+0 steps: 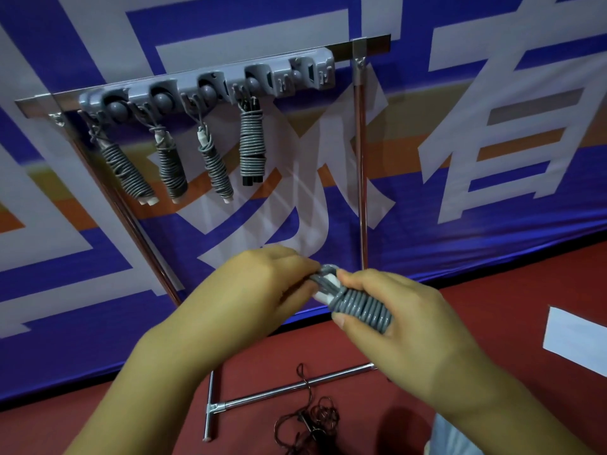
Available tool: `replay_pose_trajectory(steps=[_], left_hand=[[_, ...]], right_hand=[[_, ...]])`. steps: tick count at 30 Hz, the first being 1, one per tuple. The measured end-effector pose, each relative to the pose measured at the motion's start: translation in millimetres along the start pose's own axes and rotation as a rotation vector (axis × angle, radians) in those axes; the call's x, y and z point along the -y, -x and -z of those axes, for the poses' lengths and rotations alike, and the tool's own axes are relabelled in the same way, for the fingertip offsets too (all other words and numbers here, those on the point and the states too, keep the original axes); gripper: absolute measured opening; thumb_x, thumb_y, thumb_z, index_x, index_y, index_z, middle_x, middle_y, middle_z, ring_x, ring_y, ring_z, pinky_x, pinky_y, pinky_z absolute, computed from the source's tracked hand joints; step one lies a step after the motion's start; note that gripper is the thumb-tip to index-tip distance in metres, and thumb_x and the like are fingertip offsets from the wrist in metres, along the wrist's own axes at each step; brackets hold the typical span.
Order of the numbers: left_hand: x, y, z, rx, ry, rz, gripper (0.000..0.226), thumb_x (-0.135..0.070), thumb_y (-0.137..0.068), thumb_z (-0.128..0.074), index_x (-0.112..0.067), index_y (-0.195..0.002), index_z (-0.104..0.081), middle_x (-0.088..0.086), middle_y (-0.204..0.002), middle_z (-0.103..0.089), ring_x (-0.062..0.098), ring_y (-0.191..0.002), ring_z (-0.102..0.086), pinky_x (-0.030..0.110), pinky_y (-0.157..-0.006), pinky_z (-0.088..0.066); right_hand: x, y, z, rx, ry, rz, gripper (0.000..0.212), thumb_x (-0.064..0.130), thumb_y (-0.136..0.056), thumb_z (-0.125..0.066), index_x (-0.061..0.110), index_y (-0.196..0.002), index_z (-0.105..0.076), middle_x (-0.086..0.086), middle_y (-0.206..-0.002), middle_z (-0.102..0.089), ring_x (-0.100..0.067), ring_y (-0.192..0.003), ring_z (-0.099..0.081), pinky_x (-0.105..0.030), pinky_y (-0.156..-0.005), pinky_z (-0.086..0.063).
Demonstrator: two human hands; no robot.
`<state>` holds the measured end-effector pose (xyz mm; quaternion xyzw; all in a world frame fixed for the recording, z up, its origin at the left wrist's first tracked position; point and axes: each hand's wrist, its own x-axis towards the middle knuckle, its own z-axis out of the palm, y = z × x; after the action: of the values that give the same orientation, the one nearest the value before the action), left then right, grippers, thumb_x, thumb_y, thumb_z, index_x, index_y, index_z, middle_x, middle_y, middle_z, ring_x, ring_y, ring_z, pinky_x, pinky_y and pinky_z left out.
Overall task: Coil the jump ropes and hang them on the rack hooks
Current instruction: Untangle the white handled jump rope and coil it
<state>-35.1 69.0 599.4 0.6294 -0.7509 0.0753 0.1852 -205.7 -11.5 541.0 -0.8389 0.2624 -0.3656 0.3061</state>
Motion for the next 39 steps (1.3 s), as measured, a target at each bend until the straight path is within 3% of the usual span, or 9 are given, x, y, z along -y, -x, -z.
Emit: replay_pose_trajectory(steps=[3, 6, 13, 19, 23, 26, 29, 34, 39], left_hand=[[-1.9, -3.7, -3.6, 0.008, -0.179, -0.077, 0.033, -0.024, -0.084, -0.044, -0.005, -0.078, -0.069, 0.005, -0.066, -0.06, 0.019, -0.049, -0.056, 0.031, -0.043, -0.046], [-0.1, -6.3, -7.6, -0.005, -0.207, -0.112, 0.03, -0.022, -0.082, -0.045, -0.004, -0.074, -0.067, 0.006, -0.066, -0.056, 0.02, -0.048, -0.051, 0.032, -0.042, -0.044], [14.3, -5.5, -21.2, -0.029, -0.011, -0.039, 0.033, -0.028, -0.087, -0.048, -0.006, -0.092, -0.072, 0.004, -0.097, -0.056, 0.013, -0.068, -0.056, 0.031, -0.055, -0.05], [23.6, -10.0, -28.3, -0.123, 0.26, 0.047, 0.021, -0.015, -0.08, -0.067, -0.012, -0.099, -0.075, -0.005, -0.093, -0.067, 0.003, -0.083, -0.063, 0.019, -0.073, -0.053], [23.0, -12.5, -26.2, -0.165, 0.405, 0.179, 0.022, -0.006, -0.079, -0.074, -0.016, -0.098, -0.068, -0.009, -0.092, -0.07, 0.0, -0.087, -0.067, 0.021, -0.079, -0.055], [22.6, -12.7, -25.4, -0.136, 0.41, 0.188, 0.036, 0.002, -0.078, -0.073, -0.022, -0.101, -0.057, -0.012, -0.092, -0.069, -0.002, -0.09, -0.066, 0.018, -0.081, -0.054], [22.3, -13.2, -23.1, -0.094, 0.329, 0.099, 0.035, -0.005, -0.079, -0.068, -0.021, -0.105, -0.052, -0.015, -0.09, -0.064, 0.001, -0.091, -0.064, 0.016, -0.081, -0.053], [20.3, -16.8, -23.5, -0.021, 0.167, 0.028, 0.021, -0.029, -0.075, -0.048, -0.029, -0.095, -0.041, -0.01, -0.087, -0.063, 0.008, -0.078, -0.062, 0.033, -0.068, -0.055], [29.9, -25.2, -22.5, 0.144, 0.404, 0.17, 0.026, -0.004, -0.08, -0.063, -0.022, -0.092, -0.047, -0.007, -0.091, -0.062, 0.008, -0.087, -0.064, 0.031, -0.083, -0.053]], right_hand=[[1.7, -1.0, 2.4, -0.002, 0.055, 0.015, 0.037, 0.039, -0.072, -0.065, 0.032, -0.109, -0.064, 0.012, -0.092, -0.069, -0.006, -0.079, -0.064, -0.03, -0.067, -0.056], [4.3, -4.4, 6.5, 0.033, 0.078, -0.015, 0.038, 0.042, -0.072, -0.066, 0.032, -0.108, -0.067, 0.012, -0.092, -0.069, -0.007, -0.081, -0.065, -0.034, -0.071, -0.055], [2.3, -16.9, 9.6, 0.16, 0.163, -0.04, 0.036, 0.036, -0.08, -0.069, 0.032, -0.114, -0.063, 0.01, -0.1, -0.066, -0.01, -0.089, -0.062, -0.034, -0.079, -0.051], [-0.6, -29.2, 15.0, 0.22, 0.234, -0.028, 0.032, 0.037, -0.081, -0.067, 0.035, -0.112, -0.063, 0.01, -0.093, -0.064, -0.008, -0.083, -0.059, -0.032, -0.075, -0.05], [-0.9, -32.9, 17.4, 0.231, 0.255, -0.025, 0.034, 0.038, -0.082, -0.066, 0.035, -0.116, -0.061, 0.01, -0.097, -0.064, -0.009, -0.085, -0.059, -0.033, -0.076, -0.051], [-1.4, -34.5, 18.1, 0.233, 0.278, -0.012, 0.034, 0.038, -0.082, -0.065, 0.035, -0.116, -0.061, 0.009, -0.098, -0.064, -0.009, -0.085, -0.059, -0.032, -0.076, -0.05], [-0.6, -34.8, 16.9, 0.244, 0.28, -0.018, 0.033, 0.038, -0.082, -0.064, 0.035, -0.115, -0.061, 0.009, -0.095, -0.064, -0.008, -0.083, -0.059, -0.03, -0.074, -0.05], [-1.0, -38.3, 15.6, 0.279, 0.311, -0.033, 0.026, 0.038, -0.082, -0.065, 0.035, -0.108, -0.062, 0.014, -0.08, -0.058, -0.005, -0.075, -0.055, -0.022, -0.063, -0.043], [-4.7, -43.6, 14.9, 0.333, 0.286, -0.041, 0.035, 0.036, -0.082, -0.067, 0.038, -0.114, -0.055, 0.011, -0.087, -0.062, -0.005, -0.074, -0.056, -0.023, -0.064, -0.046]])
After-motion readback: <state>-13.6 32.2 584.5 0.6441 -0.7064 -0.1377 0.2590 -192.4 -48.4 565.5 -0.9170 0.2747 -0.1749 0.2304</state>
